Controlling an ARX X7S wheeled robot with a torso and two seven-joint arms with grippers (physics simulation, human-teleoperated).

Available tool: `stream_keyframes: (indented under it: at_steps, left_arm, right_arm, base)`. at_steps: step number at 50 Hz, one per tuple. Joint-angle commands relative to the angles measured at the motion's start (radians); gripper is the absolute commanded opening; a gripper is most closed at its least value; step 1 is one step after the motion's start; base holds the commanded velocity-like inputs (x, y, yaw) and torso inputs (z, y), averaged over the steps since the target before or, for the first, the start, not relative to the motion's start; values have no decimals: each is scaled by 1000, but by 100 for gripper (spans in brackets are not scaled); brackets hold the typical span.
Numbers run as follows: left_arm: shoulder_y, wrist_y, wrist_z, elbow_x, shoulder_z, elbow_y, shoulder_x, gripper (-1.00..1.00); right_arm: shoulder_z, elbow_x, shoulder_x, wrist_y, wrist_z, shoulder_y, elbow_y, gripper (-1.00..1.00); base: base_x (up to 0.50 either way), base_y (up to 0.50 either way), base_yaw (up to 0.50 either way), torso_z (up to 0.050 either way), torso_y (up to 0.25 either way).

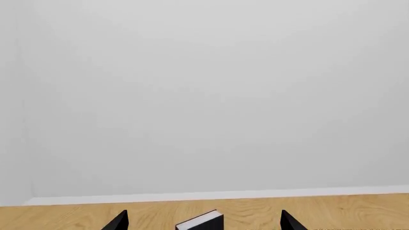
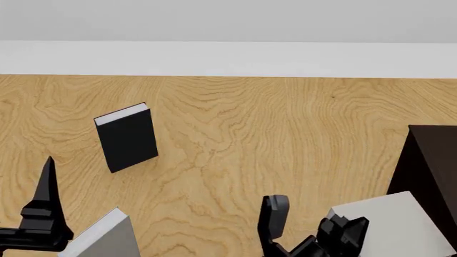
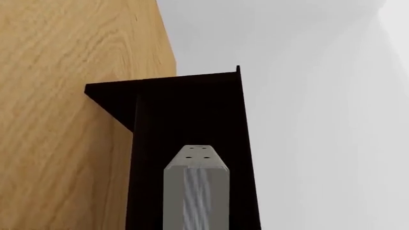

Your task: Pick up the book on the right and place it on the cabinet shelf.

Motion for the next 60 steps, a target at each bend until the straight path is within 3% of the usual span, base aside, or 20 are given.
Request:
stream_keyframes:
  at_steps: [1, 52, 55, 60]
  left_arm:
    - [-5, 2, -2, 9, 15, -10, -1, 100]
    - [-30, 13, -7, 44, 71, -66, -3, 100]
    - [-32, 14, -9, 47, 73, -70, -3, 100]
    - [-38, 16, -13, 62, 86, -79, -1, 100]
  right_arm:
    - [-37, -88, 0, 32, -16, 19, 53, -100]
    - [53, -215, 0, -114, -90, -19, 239, -100]
    - [78, -241, 0, -119, -95, -22, 251, -100]
    - [251, -436, 0, -105, -126, -36, 252, -100]
  base:
    - [0, 0, 0, 0, 0]
    - [0, 0, 0, 0, 1]
    - [0, 0, 0, 0, 0]
    - [0, 0, 0, 0, 2]
